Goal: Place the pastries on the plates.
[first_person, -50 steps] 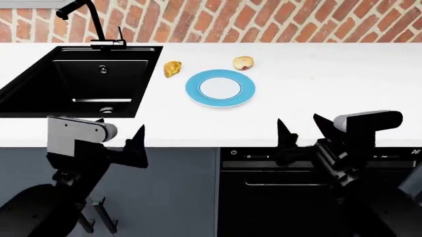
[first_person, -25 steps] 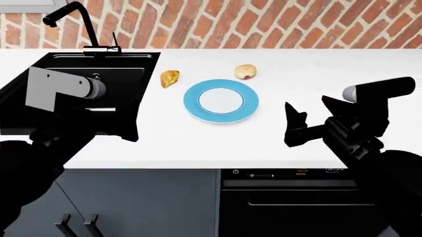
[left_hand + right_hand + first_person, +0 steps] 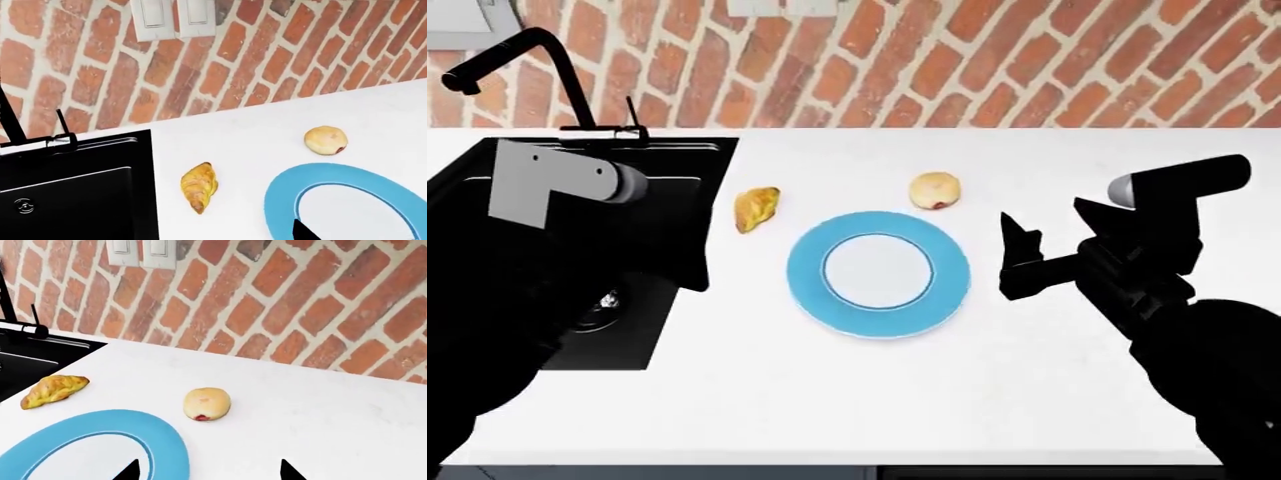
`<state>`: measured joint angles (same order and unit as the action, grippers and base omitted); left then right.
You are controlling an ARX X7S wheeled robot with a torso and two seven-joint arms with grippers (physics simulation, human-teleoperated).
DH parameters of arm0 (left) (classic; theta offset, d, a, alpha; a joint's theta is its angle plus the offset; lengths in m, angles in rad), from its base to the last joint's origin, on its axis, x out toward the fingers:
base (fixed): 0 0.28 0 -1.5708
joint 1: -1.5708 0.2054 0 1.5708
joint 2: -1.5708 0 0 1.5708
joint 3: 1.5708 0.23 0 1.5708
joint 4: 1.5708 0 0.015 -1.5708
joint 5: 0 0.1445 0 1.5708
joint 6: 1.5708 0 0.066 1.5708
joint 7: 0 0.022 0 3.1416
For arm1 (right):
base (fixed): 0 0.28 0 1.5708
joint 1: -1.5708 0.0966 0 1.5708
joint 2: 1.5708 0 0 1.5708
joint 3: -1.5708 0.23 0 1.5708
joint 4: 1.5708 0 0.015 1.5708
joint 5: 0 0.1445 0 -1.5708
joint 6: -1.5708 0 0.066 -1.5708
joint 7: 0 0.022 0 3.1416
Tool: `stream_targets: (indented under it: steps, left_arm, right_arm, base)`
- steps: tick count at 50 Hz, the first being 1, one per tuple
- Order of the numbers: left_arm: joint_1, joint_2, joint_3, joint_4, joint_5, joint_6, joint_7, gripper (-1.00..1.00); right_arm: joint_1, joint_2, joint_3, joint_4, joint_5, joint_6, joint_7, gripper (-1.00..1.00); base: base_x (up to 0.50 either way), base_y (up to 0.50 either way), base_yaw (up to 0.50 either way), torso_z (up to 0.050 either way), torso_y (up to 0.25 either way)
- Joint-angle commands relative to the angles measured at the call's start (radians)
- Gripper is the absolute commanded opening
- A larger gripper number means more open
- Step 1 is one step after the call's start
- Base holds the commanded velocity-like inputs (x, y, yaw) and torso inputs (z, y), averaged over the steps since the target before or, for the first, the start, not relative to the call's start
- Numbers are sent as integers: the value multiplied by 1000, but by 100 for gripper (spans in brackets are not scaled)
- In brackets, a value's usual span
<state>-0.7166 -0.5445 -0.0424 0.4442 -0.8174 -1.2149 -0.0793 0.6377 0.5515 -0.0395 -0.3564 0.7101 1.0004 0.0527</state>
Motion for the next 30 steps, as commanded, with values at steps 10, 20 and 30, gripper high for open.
stream_targets:
  steps: [10, 20, 30]
  left_arm:
    - [1, -1, 21, -23, 6, 21, 7, 100]
    - [-13, 3, 47, -39, 15, 30, 10, 100]
    - [-20, 0, 53, -52, 1, 12, 13, 100]
  right_arm:
    - [15, 7, -26, 8, -3, 14, 4, 100]
    - [32, 3, -29, 15, 5, 36, 17, 100]
    - [70, 3, -46, 23, 9, 59, 20, 100]
  base:
    - [441, 0, 0, 0, 0]
    - [350, 0, 0, 0, 1]
    - [273, 0, 0, 0, 1]
